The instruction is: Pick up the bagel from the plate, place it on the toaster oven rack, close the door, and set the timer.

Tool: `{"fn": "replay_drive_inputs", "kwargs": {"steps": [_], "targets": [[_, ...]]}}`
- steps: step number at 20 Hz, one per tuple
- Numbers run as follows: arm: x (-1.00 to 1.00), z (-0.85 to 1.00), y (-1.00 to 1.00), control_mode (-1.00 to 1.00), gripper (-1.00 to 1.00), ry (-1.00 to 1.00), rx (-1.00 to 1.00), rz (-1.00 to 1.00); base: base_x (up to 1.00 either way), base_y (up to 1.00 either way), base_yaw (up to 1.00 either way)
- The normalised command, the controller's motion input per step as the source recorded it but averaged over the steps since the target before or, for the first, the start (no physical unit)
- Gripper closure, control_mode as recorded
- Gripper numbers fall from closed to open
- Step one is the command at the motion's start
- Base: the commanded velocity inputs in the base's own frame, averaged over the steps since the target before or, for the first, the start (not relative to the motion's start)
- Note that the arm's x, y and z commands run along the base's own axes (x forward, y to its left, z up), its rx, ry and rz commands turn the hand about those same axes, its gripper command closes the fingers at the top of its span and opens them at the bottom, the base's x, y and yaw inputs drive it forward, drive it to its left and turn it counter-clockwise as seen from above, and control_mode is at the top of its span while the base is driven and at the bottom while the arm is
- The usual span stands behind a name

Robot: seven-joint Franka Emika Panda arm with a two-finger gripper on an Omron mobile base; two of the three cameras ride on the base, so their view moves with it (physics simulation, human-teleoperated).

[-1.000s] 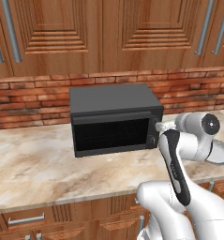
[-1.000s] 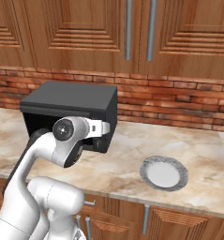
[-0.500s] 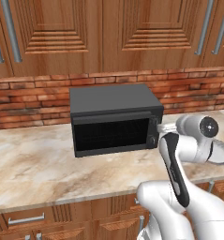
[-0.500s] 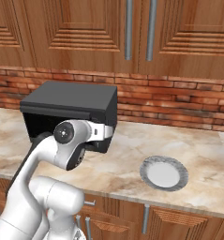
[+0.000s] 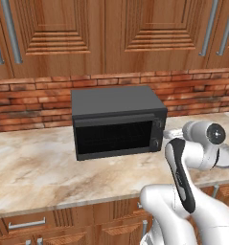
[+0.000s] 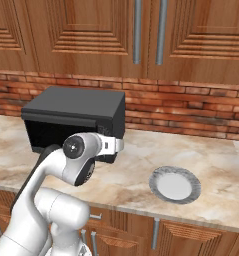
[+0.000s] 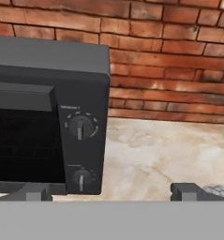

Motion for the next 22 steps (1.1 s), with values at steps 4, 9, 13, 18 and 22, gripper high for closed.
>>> {"fn": "replay_drive_inputs", "kwargs": {"steps": [4,9,13,18,22], "targets": [[0.0,-0.28,0.09,-1.0,-1.0,0.0,0.0,0.0,0.0,0.0,0.0],[0.0,-0.3,0.02,-1.0,-1.0,0.0,0.0,0.0,0.0,0.0,0.0],[0.0,-0.24,0.09,-1.0,-1.0,0.0,-0.01,0.0,0.0,0.0,0.0],[0.0,-0.12,0.14,-1.0,-1.0,0.0,-0.01,0.0,0.0,0.0,0.0],[0.0,-0.05,0.16,-1.0,-1.0,0.0,0.0,0.0,0.0,0.0,0.0]]}}
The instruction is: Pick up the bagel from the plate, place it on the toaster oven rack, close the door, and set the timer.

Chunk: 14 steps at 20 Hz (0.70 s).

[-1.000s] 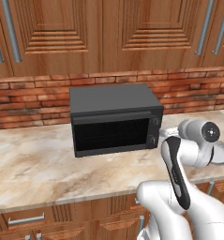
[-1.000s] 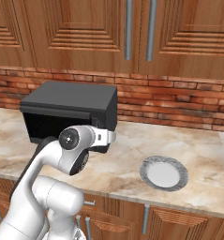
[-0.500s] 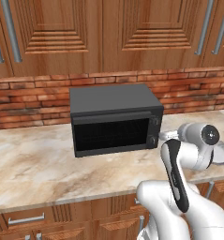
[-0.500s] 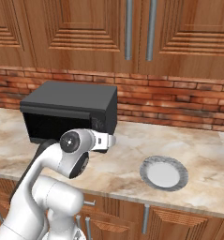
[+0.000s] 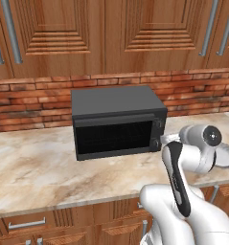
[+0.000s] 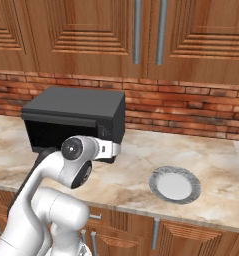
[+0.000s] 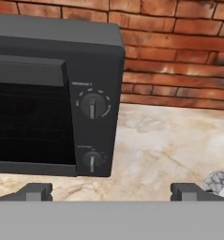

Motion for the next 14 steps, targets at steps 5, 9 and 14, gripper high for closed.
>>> {"fn": "replay_drive_inputs", "kwargs": {"steps": [5,9,14], "targets": [[0.0,0.0,0.1,-1.0,-1.0,0.0,0.0,0.0,0.0,0.0,0.0],[0.04,0.0,0.05,-1.0,-1.0,0.0,0.0,-0.01,0.0,0.0,0.0],[0.13,0.0,0.02,-1.0,-1.0,-0.04,0.0,-0.01,0.0,0.0,0.0]]}}
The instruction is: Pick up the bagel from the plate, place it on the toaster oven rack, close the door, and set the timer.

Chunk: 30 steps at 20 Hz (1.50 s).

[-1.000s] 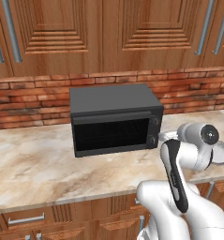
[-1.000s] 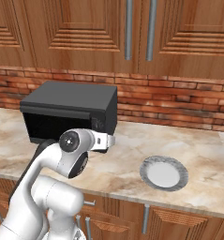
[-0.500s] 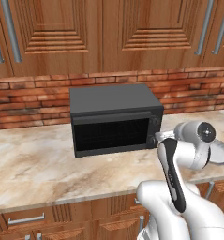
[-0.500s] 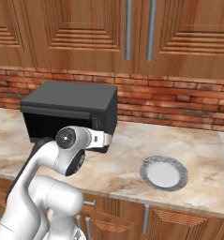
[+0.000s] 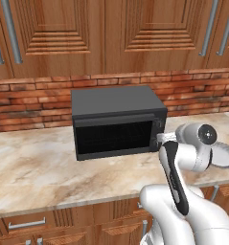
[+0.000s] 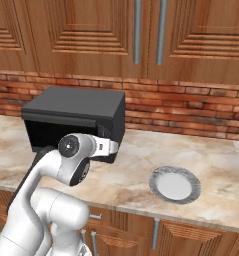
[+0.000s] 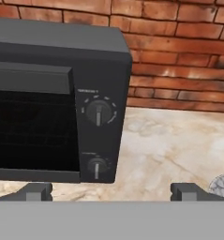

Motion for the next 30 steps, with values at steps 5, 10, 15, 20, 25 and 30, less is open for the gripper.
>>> {"fn": "replay_drive_inputs", "kwargs": {"steps": [5,10,15,20,25,30], "targets": [[0.1,-0.09,0.0,-1.0,-1.0,-0.11,0.0,0.0,0.0,0.0,0.0],[0.01,-0.26,0.0,-1.0,-1.0,-0.12,0.0,0.0,0.0,0.0,0.0],[0.0,-0.38,0.06,-1.0,-1.0,-0.09,0.0,0.0,0.0,0.0,0.0],[0.0,-0.48,0.24,-1.0,-1.0,-0.09,-0.01,0.0,0.0,0.0,0.0],[0.06,-0.44,0.31,-1.0,-1.0,-0.09,-0.01,0.0,0.0,0.0,0.0],[0.05,-0.22,0.1,-1.0,-1.0,-0.11,0.0,0.0,0.0,0.0,0.0]]}}
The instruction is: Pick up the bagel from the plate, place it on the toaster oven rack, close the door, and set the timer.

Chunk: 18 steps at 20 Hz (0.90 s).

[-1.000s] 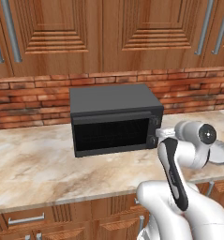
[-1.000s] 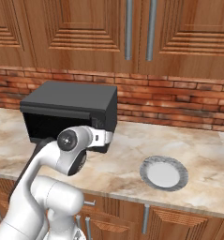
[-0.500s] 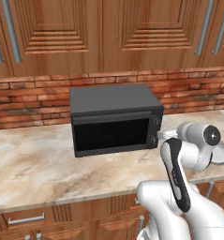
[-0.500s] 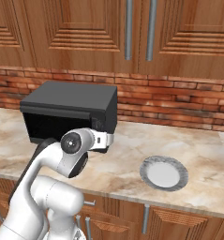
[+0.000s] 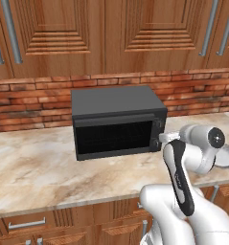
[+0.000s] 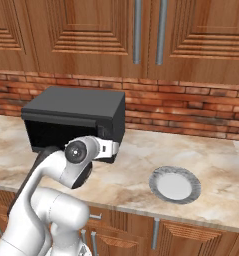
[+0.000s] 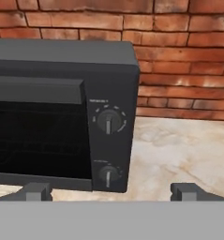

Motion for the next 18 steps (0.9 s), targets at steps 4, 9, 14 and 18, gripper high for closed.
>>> {"fn": "replay_drive_inputs", "kwargs": {"steps": [4,9,14,18], "targets": [[0.03,-0.36,0.0,-1.0,-1.0,-0.11,0.0,0.0,0.0,0.0,0.0],[0.1,-0.52,0.1,-1.0,-1.0,-0.04,-0.01,0.0,0.0,0.0,0.0],[0.17,-0.53,0.26,-1.0,-1.0,-0.01,-0.02,0.0,0.0,0.0,0.0],[0.24,-0.44,0.29,-1.0,-1.0,0.0,-0.02,-0.01,0.0,0.0,0.0]]}}
